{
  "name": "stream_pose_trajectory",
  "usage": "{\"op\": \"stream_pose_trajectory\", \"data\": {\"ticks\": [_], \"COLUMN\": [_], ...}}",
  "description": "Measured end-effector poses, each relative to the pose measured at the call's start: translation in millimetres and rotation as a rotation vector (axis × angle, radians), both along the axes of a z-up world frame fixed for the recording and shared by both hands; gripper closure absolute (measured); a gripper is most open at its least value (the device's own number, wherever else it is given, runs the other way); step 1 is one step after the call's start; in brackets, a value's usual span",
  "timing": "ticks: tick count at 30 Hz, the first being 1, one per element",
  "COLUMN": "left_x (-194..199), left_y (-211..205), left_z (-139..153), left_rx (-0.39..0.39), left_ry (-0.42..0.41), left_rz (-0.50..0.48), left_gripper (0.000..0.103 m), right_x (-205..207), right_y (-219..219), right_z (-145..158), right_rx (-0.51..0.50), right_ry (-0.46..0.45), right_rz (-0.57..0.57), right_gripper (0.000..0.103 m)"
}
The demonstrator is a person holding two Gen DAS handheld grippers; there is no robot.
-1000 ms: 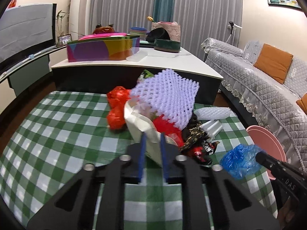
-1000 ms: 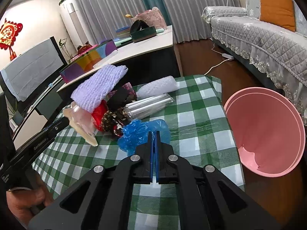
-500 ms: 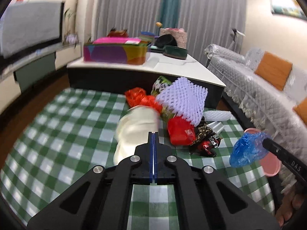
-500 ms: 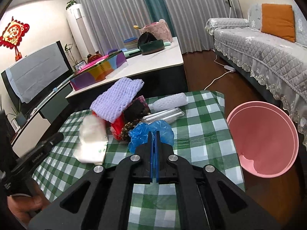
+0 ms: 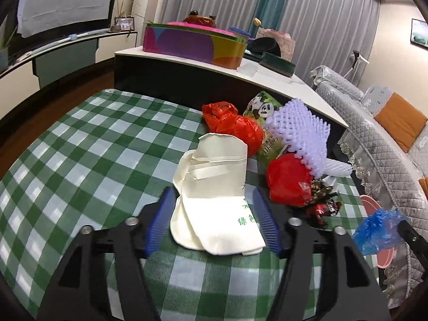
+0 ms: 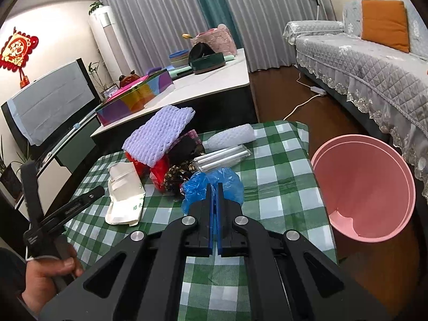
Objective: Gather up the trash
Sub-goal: 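Grasp the white paper carton with the left gripper and lift it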
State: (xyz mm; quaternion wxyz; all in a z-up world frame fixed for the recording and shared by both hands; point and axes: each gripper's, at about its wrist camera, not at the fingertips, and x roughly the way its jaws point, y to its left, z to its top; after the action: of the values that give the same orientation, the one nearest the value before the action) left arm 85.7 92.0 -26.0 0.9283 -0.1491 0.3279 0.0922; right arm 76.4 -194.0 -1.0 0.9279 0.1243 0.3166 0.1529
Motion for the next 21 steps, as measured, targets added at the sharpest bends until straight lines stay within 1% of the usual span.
{"op": "stream_pose_trajectory", "data": {"ticks": [2, 4, 6, 8, 11, 15, 18, 20, 21], "left_x": [11.0, 22.1, 33.2, 47.2, 63.9, 75.3, 80.0, 80.7, 80.0], "left_y": [3.3, 8.1, 13.2, 18.3, 26.0, 31.3, 25.7, 21.1, 19.9], "left_z": [-3.5, -6.9, -10.3, -15.5, -23.0, -27.5, -29.4, -30.4, -30.6], "left_rx": [0.007, 0.004, 0.006, 0.023, 0.012, 0.003, -0.005, -0.007, -0.012], "left_ry": [0.013, 0.026, 0.041, 0.076, 0.125, 0.142, 0.150, 0.156, 0.158], "left_rz": [-0.001, -0.004, -0.003, -0.009, -0.038, -0.081, -0.128, -0.149, -0.154], "left_gripper": [0.034, 0.027, 0.024, 0.022, 0.022, 0.022, 0.022, 0.024, 0.033], "right_x": [4.1, 9.6, 14.2, 20.8, 29.3, 35.5, 37.3, 37.5, 37.0], "right_y": [0.8, 0.7, 0.2, -0.6, 0.8, 2.0, 4.1, 5.4, 6.0], "right_z": [-2.1, -5.1, -7.8, -11.4, -15.8, -18.6, -19.2, -20.0, -20.4], "right_rx": [-0.006, -0.010, -0.008, -0.002, -0.004, 0.005, 0.002, 0.000, 0.000], "right_ry": [-0.005, -0.005, 0.001, 0.009, 0.016, 0.026, 0.023, 0.025, 0.026], "right_rz": [0.011, 0.017, 0.017, 0.016, 0.021, 0.023, 0.033, 0.038, 0.040], "right_gripper": [0.101, 0.101, 0.101, 0.101, 0.101, 0.101, 0.101, 0.101, 0.101]}}
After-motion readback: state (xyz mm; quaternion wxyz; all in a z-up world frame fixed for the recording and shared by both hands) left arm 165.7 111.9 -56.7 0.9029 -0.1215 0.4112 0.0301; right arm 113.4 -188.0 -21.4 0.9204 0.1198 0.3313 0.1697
